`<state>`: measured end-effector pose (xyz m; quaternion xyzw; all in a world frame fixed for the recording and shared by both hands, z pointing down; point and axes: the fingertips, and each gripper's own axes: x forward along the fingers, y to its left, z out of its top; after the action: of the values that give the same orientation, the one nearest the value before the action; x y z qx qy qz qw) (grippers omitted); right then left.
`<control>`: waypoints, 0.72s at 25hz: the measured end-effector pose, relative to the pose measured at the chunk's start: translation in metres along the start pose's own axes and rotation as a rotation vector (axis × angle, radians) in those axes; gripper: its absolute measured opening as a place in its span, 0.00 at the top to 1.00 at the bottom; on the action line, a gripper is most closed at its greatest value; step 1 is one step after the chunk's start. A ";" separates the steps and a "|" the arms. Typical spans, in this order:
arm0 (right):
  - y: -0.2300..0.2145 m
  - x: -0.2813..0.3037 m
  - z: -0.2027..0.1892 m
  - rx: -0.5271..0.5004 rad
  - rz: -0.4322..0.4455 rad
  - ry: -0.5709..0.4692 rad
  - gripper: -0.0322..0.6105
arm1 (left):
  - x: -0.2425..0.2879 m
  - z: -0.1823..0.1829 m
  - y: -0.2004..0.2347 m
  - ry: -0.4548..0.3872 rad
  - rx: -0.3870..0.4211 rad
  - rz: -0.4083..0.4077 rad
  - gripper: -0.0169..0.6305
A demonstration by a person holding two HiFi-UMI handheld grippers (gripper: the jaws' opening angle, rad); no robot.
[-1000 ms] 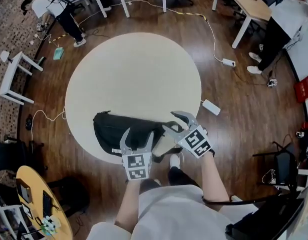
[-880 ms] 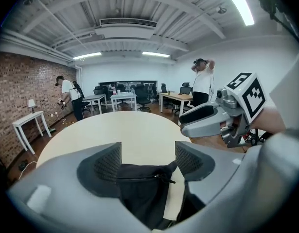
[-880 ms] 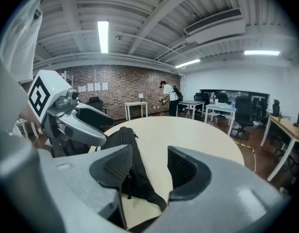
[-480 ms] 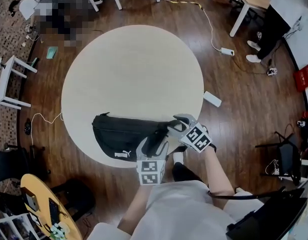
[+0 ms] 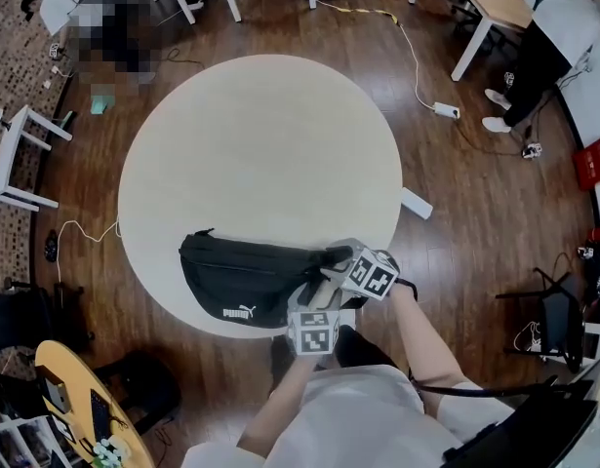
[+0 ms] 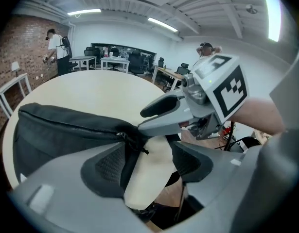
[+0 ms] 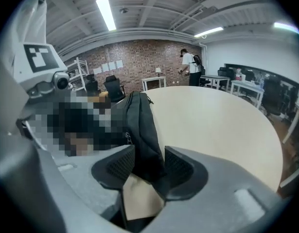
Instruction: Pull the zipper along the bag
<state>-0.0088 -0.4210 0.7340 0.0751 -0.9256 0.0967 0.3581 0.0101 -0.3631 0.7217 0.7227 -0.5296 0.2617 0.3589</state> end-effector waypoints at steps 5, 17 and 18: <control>0.009 0.023 0.012 -0.078 0.093 0.030 0.74 | 0.025 -0.014 0.014 0.036 -0.009 0.071 0.49; 0.005 0.034 0.003 -0.001 0.141 0.026 0.95 | 0.049 -0.007 0.048 0.033 -0.149 0.225 0.86; 0.004 0.033 0.003 0.002 0.135 0.021 0.95 | 0.047 -0.004 0.048 0.026 -0.173 0.208 0.89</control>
<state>-0.0360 -0.4204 0.7540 0.0121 -0.9246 0.1223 0.3605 -0.0215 -0.3957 0.7718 0.6268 -0.6175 0.2602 0.3977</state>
